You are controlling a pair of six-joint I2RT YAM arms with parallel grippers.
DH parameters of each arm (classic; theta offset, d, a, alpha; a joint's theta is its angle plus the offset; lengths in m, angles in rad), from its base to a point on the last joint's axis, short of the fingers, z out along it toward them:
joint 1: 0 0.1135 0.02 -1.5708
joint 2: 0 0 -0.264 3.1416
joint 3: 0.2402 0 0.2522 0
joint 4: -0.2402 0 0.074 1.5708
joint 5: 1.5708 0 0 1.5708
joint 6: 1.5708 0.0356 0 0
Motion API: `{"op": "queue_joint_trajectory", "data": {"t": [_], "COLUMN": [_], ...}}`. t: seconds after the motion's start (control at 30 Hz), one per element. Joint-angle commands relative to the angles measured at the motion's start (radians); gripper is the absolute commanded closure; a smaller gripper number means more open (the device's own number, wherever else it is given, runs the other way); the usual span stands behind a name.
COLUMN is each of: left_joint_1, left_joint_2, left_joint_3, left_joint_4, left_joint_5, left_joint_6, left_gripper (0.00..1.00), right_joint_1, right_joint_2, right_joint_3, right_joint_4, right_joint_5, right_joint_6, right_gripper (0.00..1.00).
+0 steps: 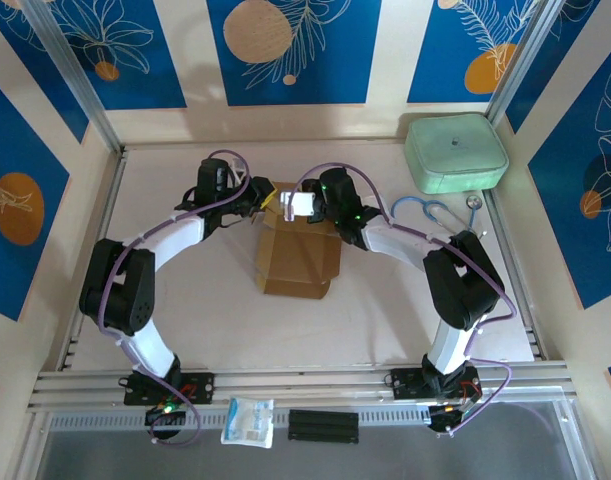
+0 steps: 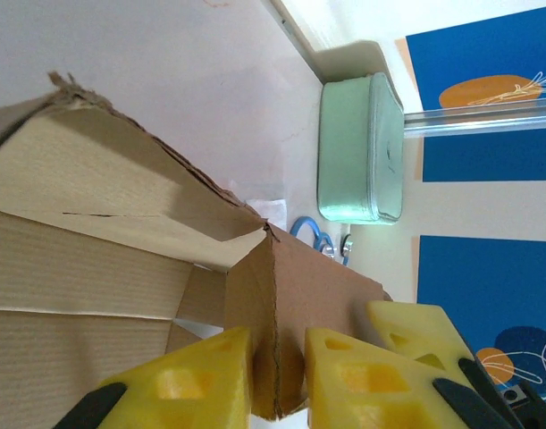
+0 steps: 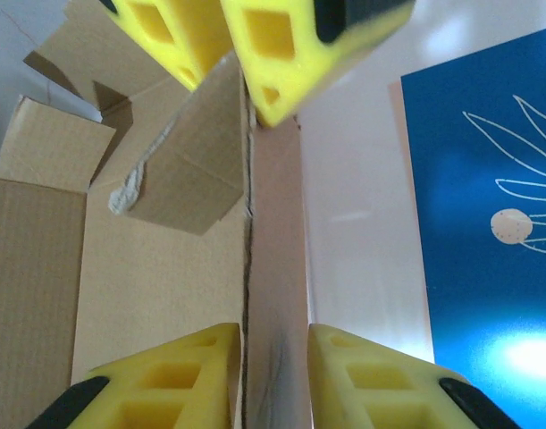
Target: Fold the paper box
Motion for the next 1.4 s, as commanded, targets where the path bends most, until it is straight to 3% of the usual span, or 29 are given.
{"op": "queue_joint_trajectory", "data": {"t": [0.0, 0.2, 0.37, 0.57, 0.67, 0.87, 0.97, 1.13, 1.37], "left_joint_1": [-0.006, -0.009, -0.013, -0.092, -0.132, -0.202, -0.205, -0.205, -0.193], "left_joint_2": [0.021, 0.001, -0.092, -0.320, -0.348, -0.194, -0.092, 0.054, 0.211], "left_joint_3": [0.030, 0.037, 0.003, -0.103, -0.140, -0.089, -0.044, 0.029, 0.170], "left_joint_4": [-0.008, -0.021, -0.065, -0.332, -0.434, -0.499, -0.440, -0.329, -0.383], "left_joint_5": [0.000, -0.003, -0.055, -0.414, -0.534, -0.546, -0.553, -0.635, -0.644], "left_joint_6": [0.021, 0.034, 0.130, 0.411, 0.509, 0.611, 0.629, 0.799, 0.830], "left_gripper": [0.78, 0.75, 0.50, 0.46, 0.54, 0.61, 0.61, 0.53, 0.50], "right_joint_1": [-0.006, -0.008, -0.017, -0.026, -0.030, -0.038, -0.041, -0.043, -0.048], "right_joint_2": [0.012, 0.016, 0.014, 0.020, 0.021, 0.038, 0.037, 0.018, -0.001], "right_joint_3": [0.027, 0.028, 0.032, 0.007, -0.008, -0.017, -0.013, -0.015, -0.029], "right_joint_4": [-0.009, -0.009, -0.018, 0.004, 0.018, 0.031, 0.015, -0.008, -0.022], "right_joint_5": [0.003, 0.003, -0.001, -0.002, -0.010, -0.010, -0.024, -0.034, -0.050], "right_joint_6": [0.016, 0.021, 0.047, 0.032, 0.033, 0.025, 0.040, 0.038, 0.051], "right_gripper": [0.78, 0.98, 1.00, 1.00, 1.00, 1.00, 1.00, 1.00, 1.00]}}
